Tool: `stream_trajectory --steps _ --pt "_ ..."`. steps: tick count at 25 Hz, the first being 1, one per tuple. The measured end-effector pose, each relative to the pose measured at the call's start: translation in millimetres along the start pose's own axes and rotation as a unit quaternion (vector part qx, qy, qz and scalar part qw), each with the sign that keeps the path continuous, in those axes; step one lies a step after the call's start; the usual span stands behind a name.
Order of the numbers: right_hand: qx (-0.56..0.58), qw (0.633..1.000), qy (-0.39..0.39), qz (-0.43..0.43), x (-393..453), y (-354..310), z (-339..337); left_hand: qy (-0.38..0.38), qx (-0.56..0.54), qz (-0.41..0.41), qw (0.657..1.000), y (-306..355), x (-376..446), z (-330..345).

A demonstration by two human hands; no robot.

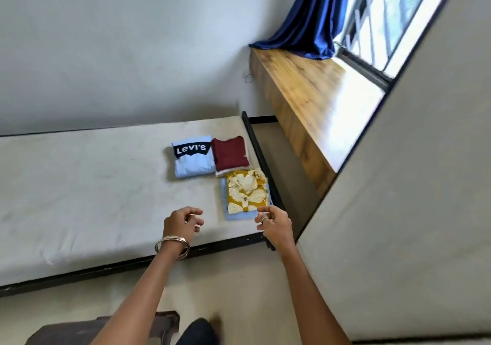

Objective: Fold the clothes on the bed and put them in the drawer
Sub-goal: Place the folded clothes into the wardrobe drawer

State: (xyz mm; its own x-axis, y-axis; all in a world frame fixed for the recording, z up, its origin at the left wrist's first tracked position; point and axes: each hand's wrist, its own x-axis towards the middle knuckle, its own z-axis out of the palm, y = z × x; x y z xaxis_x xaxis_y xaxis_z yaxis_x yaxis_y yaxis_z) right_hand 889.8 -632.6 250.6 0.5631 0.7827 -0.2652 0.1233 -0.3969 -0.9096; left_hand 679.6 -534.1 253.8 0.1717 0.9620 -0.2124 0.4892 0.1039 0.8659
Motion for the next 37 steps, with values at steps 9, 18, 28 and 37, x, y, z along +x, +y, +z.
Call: stream_trajectory --steps 9,18,28,37 --pt "-0.055 0.995 -0.033 0.077 239.1 -36.0 74.4 -0.009 -0.021 -0.138 0.99 -10.9 245.0 28.0" --pt "-0.131 0.973 -0.071 0.174 437.5 -53.5 111.0 -0.051 -0.027 -0.251 0.966 22.4 458.6 73.3" --pt "-0.141 0.96 -0.016 0.24 696.8 60.6 189.8 -0.049 -0.008 -0.337 0.94 -83.7 679.0 231.6" --pt "-0.279 0.928 -0.011 0.245 748.6 136.9 230.9 0.115 0.141 -0.333 0.925 -123.3 701.5 305.7"
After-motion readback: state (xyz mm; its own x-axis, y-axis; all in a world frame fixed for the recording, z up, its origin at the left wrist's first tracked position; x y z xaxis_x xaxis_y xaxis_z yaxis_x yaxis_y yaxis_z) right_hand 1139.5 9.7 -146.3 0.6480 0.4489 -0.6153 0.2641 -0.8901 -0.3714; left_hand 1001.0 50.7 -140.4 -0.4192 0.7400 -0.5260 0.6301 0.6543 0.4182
